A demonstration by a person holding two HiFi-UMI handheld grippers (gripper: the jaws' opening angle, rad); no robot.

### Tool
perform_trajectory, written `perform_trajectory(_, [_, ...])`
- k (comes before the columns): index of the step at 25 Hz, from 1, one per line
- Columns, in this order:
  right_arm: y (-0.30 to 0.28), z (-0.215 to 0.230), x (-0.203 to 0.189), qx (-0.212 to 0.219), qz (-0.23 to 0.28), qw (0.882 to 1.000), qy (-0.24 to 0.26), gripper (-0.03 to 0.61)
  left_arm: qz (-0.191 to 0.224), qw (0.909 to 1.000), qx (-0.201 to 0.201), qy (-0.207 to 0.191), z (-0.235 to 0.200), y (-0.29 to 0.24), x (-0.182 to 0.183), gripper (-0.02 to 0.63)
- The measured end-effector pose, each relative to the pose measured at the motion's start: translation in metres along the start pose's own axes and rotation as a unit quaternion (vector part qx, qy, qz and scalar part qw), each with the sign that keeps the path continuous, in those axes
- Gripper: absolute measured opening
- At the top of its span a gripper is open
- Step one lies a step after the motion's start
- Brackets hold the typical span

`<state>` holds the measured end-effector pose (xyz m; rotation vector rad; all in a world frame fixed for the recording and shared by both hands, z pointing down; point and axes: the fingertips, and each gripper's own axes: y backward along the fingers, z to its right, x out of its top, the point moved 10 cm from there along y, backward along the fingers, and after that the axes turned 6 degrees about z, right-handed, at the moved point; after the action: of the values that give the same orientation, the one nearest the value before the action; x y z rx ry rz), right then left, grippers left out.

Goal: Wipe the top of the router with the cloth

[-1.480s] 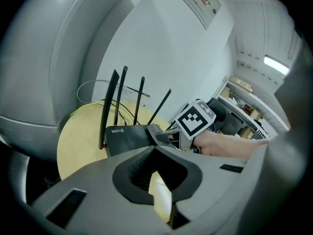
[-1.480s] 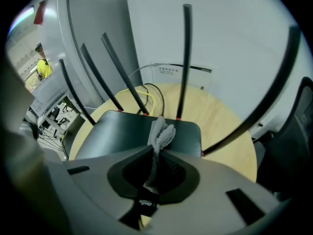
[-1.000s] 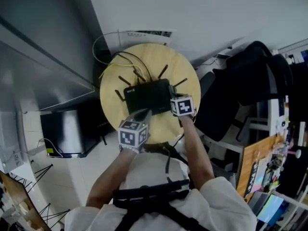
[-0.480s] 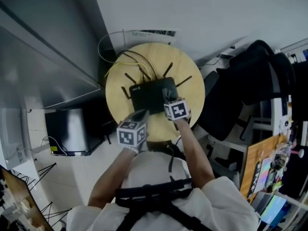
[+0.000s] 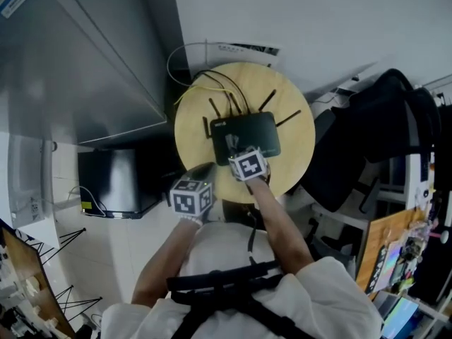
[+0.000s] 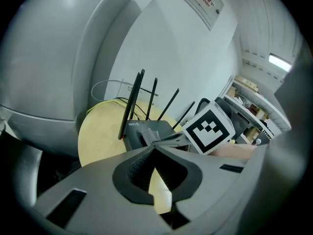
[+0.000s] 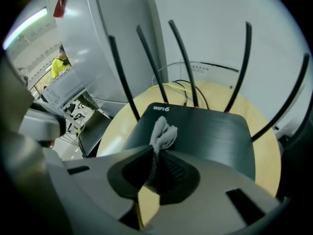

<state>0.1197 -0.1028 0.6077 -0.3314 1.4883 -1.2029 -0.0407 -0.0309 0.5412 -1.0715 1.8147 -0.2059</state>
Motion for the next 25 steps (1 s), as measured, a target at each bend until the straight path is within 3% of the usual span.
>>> perform_trajectory(6, [-0.01, -0.043, 0.001, 0.031, -0.005, 0.999, 0.017, 0.038, 0.001, 0.9999, 0.017, 0.004, -0.017, 0.022, -0.01, -0.003])
perform_trajectory(11, [0.001, -0.06, -0.001, 0.066, 0.017, 0.998, -0.015, 0.038, 0.002, 0.9998, 0.018, 0.005, -0.023, 0.032, -0.012, -0.003])
perform_trajectory(17, [0.003, -0.046, -0.017, 0.042, -0.005, 0.999, -0.013, 0.038, -0.003, 1.0, 0.006, -0.001, -0.017, 0.026, -0.011, -0.003])
perform_trajectory(25, [0.026, 0.024, -0.038, -0.021, -0.007, 0.998, -0.051, 0.038, -0.024, 0.9994, -0.024, -0.011, 0.005, -0.007, -0.009, -0.003])
